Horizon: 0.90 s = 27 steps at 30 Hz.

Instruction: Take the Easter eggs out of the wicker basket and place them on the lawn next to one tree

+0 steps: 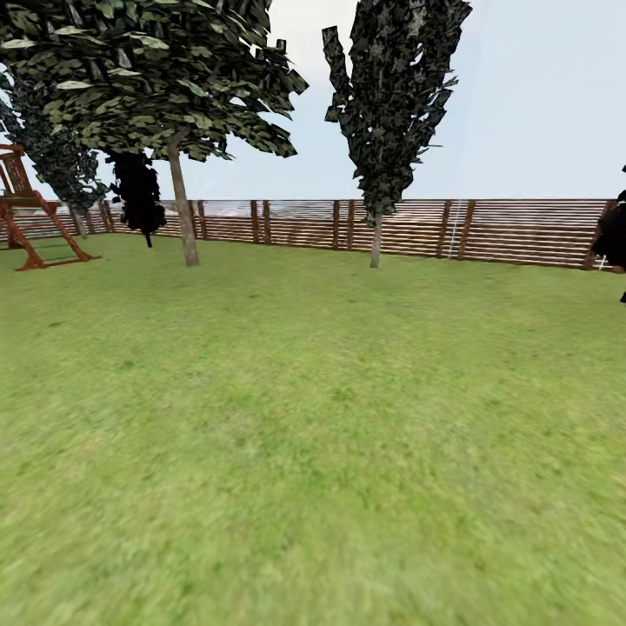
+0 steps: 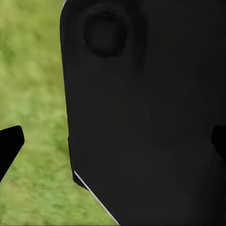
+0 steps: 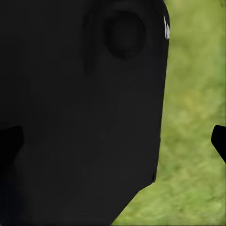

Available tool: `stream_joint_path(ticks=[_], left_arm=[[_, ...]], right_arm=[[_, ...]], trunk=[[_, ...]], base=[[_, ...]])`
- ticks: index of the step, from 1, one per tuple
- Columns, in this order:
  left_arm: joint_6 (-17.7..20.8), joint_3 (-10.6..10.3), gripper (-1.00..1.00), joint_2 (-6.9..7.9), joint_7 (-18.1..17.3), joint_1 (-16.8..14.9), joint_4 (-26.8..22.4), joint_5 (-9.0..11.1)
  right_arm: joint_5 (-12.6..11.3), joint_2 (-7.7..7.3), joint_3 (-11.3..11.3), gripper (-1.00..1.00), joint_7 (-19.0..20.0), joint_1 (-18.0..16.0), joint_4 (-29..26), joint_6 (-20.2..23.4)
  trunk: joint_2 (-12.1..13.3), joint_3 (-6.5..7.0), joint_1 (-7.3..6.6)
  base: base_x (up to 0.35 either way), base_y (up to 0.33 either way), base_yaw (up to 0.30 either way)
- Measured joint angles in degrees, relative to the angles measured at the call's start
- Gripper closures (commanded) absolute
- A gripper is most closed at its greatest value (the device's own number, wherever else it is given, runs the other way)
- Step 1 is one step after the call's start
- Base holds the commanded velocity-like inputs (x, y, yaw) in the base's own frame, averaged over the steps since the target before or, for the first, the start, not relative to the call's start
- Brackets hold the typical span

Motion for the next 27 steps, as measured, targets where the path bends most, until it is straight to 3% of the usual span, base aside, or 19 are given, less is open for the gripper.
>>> stream_joint_path(ticks=[4,9,16,27], left_arm=[[0.34,-0.01,-1.0,-0.54,-0.24,0.26,-0.73,-0.4],[0.0,1.45,-1.0,-1.92,-0.24,0.39,-2.3,1.05],[0.0,3.38,-1.0,-1.95,-0.24,0.39,-3.14,2.94],[0.0,3.39,-1.0,-1.95,-0.24,0.39,-3.21,2.94]], right_arm=[[0.35,-0.05,0.08,-1.0,0.08,-1.16,0.62,0.06],[0.0,0.01,0.07,-1.0,-0.08,-2.83,-0.99,-1.39],[-0.03,0.09,0.09,-1.0,-0.4,-5.06,-1.47,-3.58],[-0.14,0.01,-0.04,-1.0,-0.23,-5.07,-1.47,-5.25]], trunk=[[0.01,0.02,0.0],[0.01,-0.03,0.01],[0.01,-0.63,0.01],[0.01,-1.6,0.01]], base=[[0.0,0.0,0.0],[0.0,0.0,0.03],[0.0,0.0,0.072],[0.0,0.0,-0.051]])
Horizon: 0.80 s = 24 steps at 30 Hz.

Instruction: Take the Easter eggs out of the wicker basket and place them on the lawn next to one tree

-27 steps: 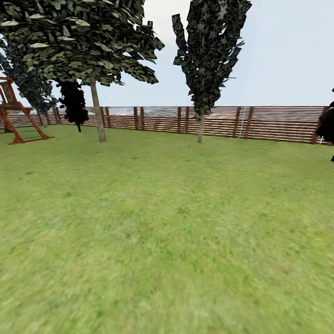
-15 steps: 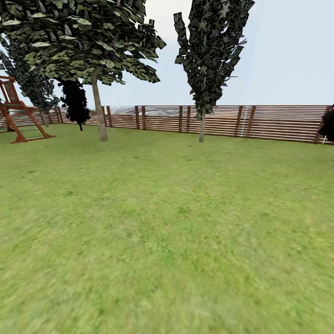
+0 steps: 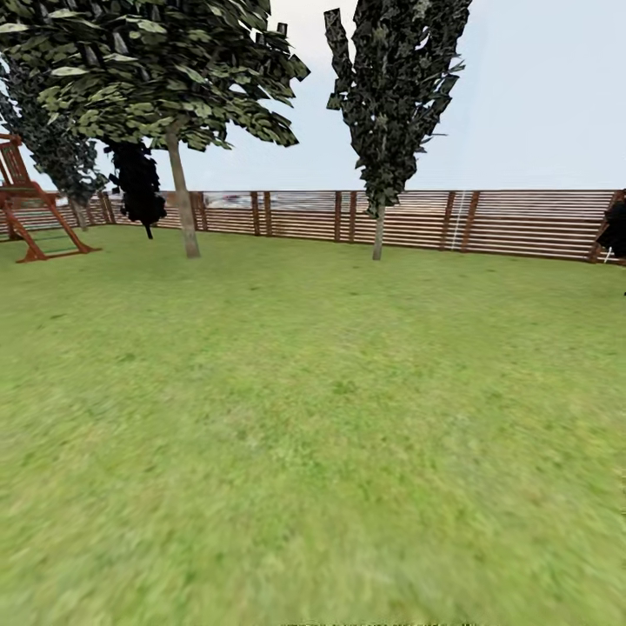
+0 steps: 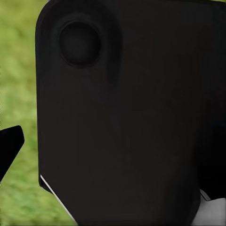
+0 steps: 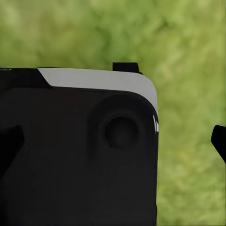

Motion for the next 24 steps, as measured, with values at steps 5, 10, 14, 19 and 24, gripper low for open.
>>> stream_joint_path(ticks=[5,10,14,19,24], left_arm=[[0.0,0.0,-1.0,-0.04,0.0,0.0,-0.01,0.0],[0.0,0.0,-1.0,-0.05,0.0,0.0,-0.01,0.0],[0.0,0.0,-1.0,-0.05,0.0,0.0,-0.01,0.0],[0.0,0.0,-1.0,-0.05,0.0,0.0,-0.01,0.0],[0.0,0.0,-1.0,-0.05,0.0,0.0,-0.01,0.0]], right_arm=[[-0.02,-0.01,-0.04,-1.0,0.14,0.0,-0.01,-0.03],[-0.02,-0.01,-0.04,-1.0,0.15,0.0,-0.01,-0.09],[0.0,-0.01,-0.04,-1.0,0.15,0.0,-0.01,-0.09],[0.04,-0.01,-0.04,-1.0,0.15,0.0,-0.01,-0.09],[0.06,-0.01,-0.04,-1.0,0.14,0.01,-0.01,-0.09]], trunk=[[0.0,-0.34,0.0],[0.0,-0.62,0.0],[0.0,-0.84,0.0],[0.0,-1.11,0.0],[0.0,-1.37,0.0]], base=[[0.0,0.0,-0.2],[0.0,0.0,-0.219],[0.0,0.0,-0.227],[0.0,0.0,-0.234],[0.0,0.0,-0.237]])
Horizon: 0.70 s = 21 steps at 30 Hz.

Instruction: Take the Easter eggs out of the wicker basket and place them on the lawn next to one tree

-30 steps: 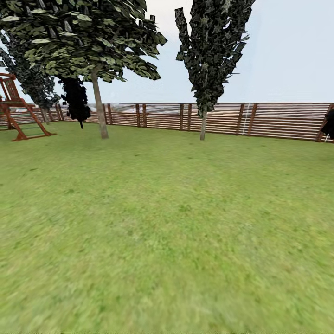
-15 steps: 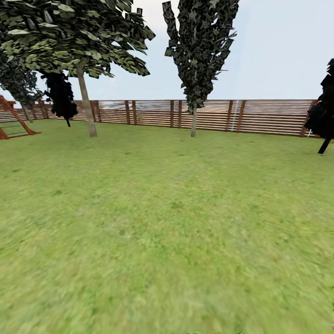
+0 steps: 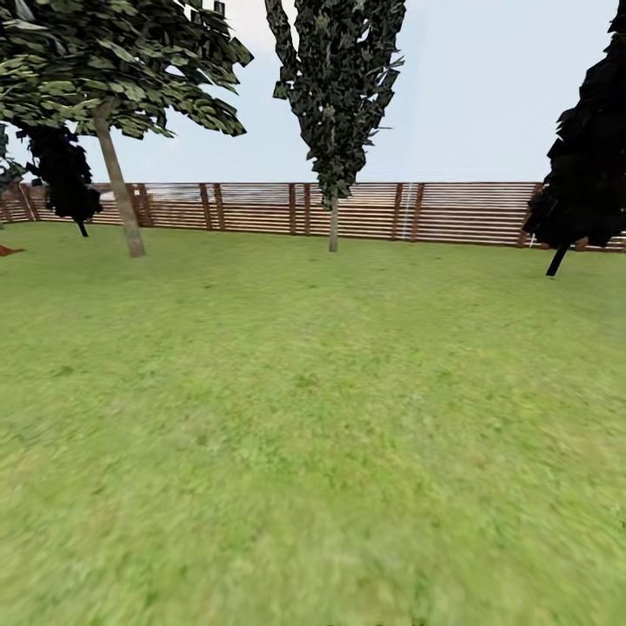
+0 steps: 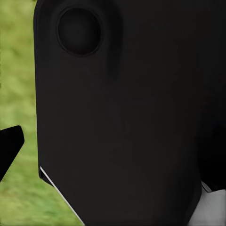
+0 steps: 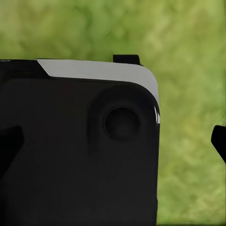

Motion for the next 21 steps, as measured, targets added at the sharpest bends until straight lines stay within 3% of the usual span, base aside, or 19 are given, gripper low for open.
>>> stream_joint_path(ticks=[21], left_arm=[[0.0,0.0,-1.0,0.0,0.0,0.0,0.0,0.0]], right_arm=[[0.0,0.06,0.01,-1.0,0.01,0.0,0.0,-0.05]], trunk=[[0.0,-0.78,0.0]], base=[[0.0,0.0,-0.253]])
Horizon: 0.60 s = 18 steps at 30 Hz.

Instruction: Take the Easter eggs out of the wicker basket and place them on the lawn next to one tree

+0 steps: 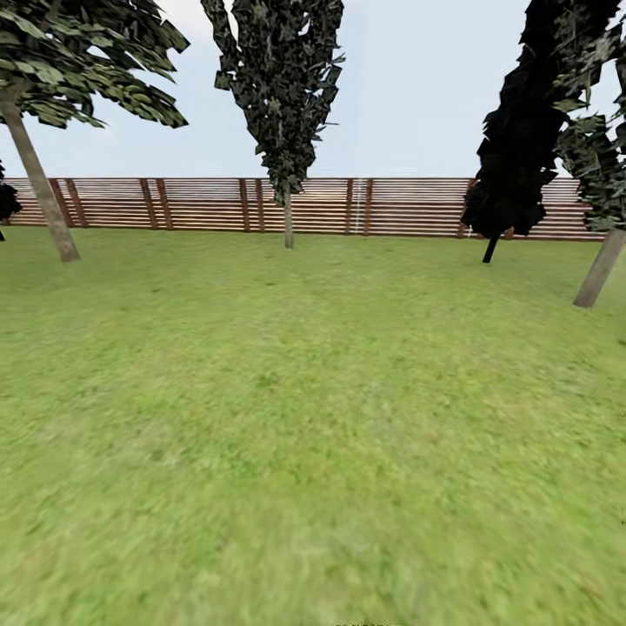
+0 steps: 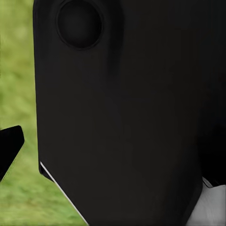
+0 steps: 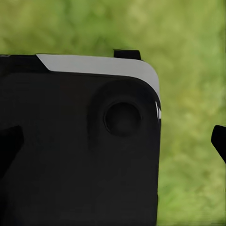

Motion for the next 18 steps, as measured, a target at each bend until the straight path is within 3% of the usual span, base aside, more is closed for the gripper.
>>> stream_joint_path(ticks=[18], left_arm=[[0.0,0.0,-1.0,0.0,0.0,0.0,0.0,0.0]], right_arm=[[0.0,-0.01,0.0,-1.0,0.0,0.0,0.0,-0.04]], trunk=[[0.0,-0.48,0.0]], base=[[0.0,0.0,-0.264]])
